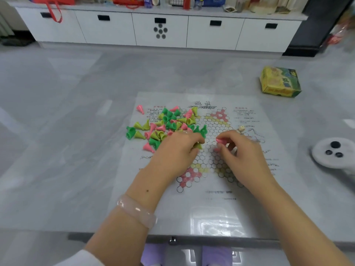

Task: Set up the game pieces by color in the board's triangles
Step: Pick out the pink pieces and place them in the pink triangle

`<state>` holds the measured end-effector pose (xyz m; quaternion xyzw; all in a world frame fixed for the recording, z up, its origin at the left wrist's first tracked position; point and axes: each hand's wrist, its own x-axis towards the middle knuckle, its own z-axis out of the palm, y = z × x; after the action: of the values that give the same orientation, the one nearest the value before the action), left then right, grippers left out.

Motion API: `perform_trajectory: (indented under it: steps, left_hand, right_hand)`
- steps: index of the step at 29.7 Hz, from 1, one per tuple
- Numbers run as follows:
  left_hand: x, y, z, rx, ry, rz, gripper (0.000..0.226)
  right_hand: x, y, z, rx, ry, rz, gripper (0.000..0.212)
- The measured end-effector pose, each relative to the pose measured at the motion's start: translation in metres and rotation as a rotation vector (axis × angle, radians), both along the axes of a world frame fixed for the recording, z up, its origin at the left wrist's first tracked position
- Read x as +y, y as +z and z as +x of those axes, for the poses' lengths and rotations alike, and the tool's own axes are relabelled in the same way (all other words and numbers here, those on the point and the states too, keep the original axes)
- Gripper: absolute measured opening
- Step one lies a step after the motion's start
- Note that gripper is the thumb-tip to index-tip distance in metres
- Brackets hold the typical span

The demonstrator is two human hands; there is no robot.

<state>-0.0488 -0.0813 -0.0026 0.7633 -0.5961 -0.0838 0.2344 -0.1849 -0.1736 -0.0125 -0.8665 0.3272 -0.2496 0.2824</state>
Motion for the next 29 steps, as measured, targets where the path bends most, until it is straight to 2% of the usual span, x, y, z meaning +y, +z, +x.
perform_trajectory:
  steps: [5, 14, 18, 21, 23, 29]
  left_hand:
    - [0.004, 0.004, 0.0, 0.038, 0.027, 0.019, 0.021]
    - [0.012, 0.011, 0.006, 0.046, -0.005, 0.095, 0.013]
    - [0.017, 0.011, 0.016, 0.108, 0.028, 0.095, 0.011]
    - [0.017, 0.012, 0.019, 0.131, 0.064, 0.065, 0.01]
    - [0.017, 0.014, 0.02, 0.175, 0.097, 0.036, 0.004]
    - [0.02, 0.018, 0.026, 0.277, 0.242, -0.096, 0.009]
  right_hand:
    - [-0.002, 0.004, -0.002, 0.037, 0.007, 0.109, 0.009]
    - [0.01, 0.021, -0.01, -0.033, 0.019, 0.087, 0.013]
    - [0.03, 0.019, -0.004, 0.112, 0.191, 0.148, 0.012]
    - [0.043, 0.014, 0.001, 0.193, 0.281, 0.156, 0.007]
    - [0.046, 0.012, 0.003, 0.177, 0.29, 0.147, 0.007]
    - [0.047, 0.013, 0.005, 0.169, 0.351, 0.073, 0.005]
